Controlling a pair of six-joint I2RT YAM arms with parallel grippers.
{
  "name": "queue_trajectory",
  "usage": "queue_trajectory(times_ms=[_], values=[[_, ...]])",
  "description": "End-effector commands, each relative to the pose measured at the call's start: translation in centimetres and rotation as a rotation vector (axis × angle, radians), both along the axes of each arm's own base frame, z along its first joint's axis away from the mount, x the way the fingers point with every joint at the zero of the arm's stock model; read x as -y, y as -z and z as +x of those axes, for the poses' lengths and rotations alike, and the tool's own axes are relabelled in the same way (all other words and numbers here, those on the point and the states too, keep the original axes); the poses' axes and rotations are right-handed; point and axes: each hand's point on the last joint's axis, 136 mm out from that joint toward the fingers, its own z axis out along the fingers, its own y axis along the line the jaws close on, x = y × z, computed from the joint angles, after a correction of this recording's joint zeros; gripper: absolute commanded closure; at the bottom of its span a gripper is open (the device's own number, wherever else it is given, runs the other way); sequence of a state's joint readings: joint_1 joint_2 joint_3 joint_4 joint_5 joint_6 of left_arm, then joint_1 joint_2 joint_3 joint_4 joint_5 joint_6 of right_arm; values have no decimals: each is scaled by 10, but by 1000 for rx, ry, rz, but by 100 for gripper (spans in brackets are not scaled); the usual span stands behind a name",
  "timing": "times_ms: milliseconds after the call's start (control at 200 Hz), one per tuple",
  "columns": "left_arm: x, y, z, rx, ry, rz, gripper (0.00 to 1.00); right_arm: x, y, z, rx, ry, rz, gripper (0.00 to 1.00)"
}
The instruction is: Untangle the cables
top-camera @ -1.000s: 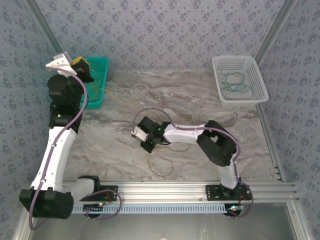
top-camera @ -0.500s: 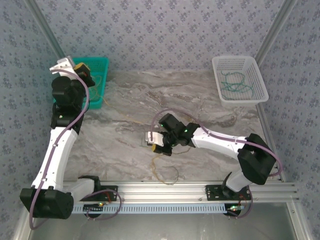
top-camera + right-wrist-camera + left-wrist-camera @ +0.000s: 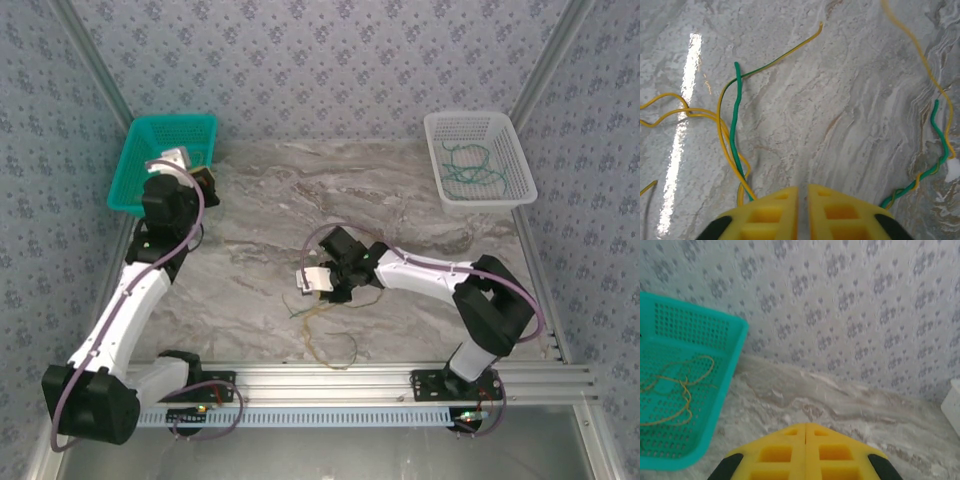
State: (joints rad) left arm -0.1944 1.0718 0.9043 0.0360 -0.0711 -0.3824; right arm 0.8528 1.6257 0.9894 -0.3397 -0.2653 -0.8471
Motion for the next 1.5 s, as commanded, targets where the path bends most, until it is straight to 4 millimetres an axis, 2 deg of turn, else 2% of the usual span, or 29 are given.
queue_trajectory(times_ms=[0,60,115,175,215,260,300,400,545,670,775,879,1059,1084,1174,1219,1264,1364,1499], values=[[1,24,-4,-46,-1,6,100,-14,-37,10,28,63,145,82],[-3,36,-8,-64,-21,1,100,-16,-62,9,-35,127,268,79],[-5,46,-10,-87,-32,4,100,-15,-76,11,-107,214,356,67],[-6,57,-12,-127,-39,12,100,-9,-89,38,-187,466,422,59],[-7,65,-14,-155,-44,20,100,4,-92,58,-263,669,426,60],[-8,71,-16,-178,-46,28,100,21,-87,72,-379,872,413,64],[-10,76,-18,-191,-55,33,100,26,-83,68,-521,932,415,67],[-15,82,-24,-189,-76,32,100,41,-67,59,-622,1093,368,56],[0,93,-23,-242,-8,45,100,62,-26,44,-772,1335,268,54],[16,99,-27,-243,30,82,100,61,0,22,-875,1393,130,54],[16,103,-27,-247,18,86,100,60,12,13,-900,1457,75,54],[23,102,-25,-242,37,80,100,55,26,10,-949,1487,50,53],[35,100,-24,-237,65,90,100,26,40,16,-979,1422,40,57],[36,100,-24,-235,69,90,100,23,44,16,-989,1416,26,59],[37,98,-24,-231,74,87,100,10,48,22,-1005,1388,30,78],[38,95,-26,-226,78,84,100,8,46,28,-988,1390,57,86],[35,94,-27,-218,68,84,100,9,40,33,-964,1385,79,91],[33,93,-28,-218,64,89,100,12,12,50,-904,1361,155,100],[69,87,-28,-193,256,82,100,11,-32,64,-850,1212,234,100]])
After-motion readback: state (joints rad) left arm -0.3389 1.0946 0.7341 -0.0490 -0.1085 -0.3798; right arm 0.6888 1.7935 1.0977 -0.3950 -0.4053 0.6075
